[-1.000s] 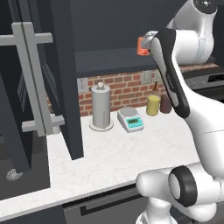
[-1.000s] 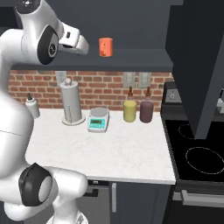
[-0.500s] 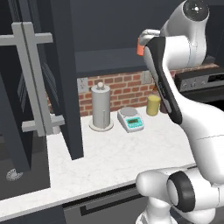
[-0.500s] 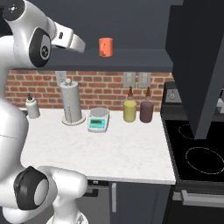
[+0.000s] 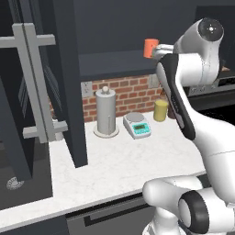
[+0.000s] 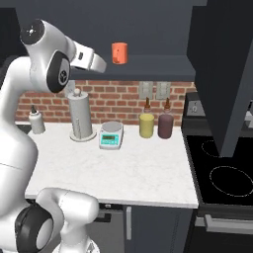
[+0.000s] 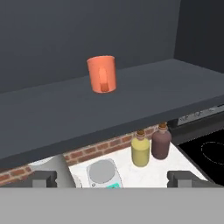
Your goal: Gather all objects into one cabinet and sort the glasses and bowls to opposite sides.
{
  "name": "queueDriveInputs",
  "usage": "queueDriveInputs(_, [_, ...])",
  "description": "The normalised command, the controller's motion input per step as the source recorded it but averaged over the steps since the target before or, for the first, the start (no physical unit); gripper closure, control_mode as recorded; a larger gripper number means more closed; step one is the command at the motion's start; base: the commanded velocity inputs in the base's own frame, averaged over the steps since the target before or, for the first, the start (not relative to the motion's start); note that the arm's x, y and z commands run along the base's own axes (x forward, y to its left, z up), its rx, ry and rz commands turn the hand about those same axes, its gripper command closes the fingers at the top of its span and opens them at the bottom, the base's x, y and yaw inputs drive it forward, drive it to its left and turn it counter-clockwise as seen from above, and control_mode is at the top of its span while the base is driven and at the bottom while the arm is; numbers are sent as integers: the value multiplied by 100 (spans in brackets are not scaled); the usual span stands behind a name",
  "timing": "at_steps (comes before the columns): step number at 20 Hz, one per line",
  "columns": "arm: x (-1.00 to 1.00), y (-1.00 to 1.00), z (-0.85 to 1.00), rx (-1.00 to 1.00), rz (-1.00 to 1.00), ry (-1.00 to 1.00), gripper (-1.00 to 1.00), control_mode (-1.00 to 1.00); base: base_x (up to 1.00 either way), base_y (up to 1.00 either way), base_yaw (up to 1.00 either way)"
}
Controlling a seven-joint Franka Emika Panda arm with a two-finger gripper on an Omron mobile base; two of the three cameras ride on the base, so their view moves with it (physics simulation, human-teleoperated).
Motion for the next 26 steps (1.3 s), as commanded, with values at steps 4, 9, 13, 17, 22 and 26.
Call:
queueDriveInputs(4, [69, -7, 0, -2, 0, 14, -100, -100, 0, 0, 0])
queueDriveInputs(9, [64, -1, 28, 1, 0, 33, -100, -100, 0, 0, 0])
queueDriveInputs(13, [36, 0, 23, 0, 0, 24, -100, -100, 0, 0, 0])
queueDriveInputs(17, [7, -8, -9, -1, 1, -6, -100, -100, 0, 0, 0])
queueDriveInputs(22, [33, -37, -48, -7, 10, -41, -100, -100, 0, 0, 0])
queueDriveInputs(26, [24, -12, -26, -4, 4, -35, -100, -100, 0, 0, 0])
